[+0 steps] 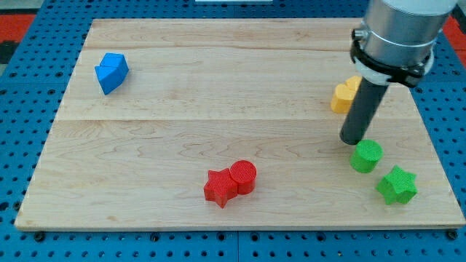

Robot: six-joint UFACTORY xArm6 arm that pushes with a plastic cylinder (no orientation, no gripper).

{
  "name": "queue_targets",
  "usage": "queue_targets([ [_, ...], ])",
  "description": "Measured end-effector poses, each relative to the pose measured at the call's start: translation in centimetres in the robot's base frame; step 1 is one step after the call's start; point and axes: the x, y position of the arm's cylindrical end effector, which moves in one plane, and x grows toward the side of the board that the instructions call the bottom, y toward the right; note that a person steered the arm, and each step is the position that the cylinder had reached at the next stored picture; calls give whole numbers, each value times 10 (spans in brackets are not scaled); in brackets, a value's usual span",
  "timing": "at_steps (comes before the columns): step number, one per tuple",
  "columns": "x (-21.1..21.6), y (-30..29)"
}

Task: Move your arm towards the yellow heart

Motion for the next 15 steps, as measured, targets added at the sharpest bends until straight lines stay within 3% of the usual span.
queue_targets([
  [2, 20, 32],
  [5, 16, 32],
  [6, -14, 38],
  [8, -58, 123],
  [11, -99, 100],
  [13, -68, 89],
  [15, -38, 26],
])
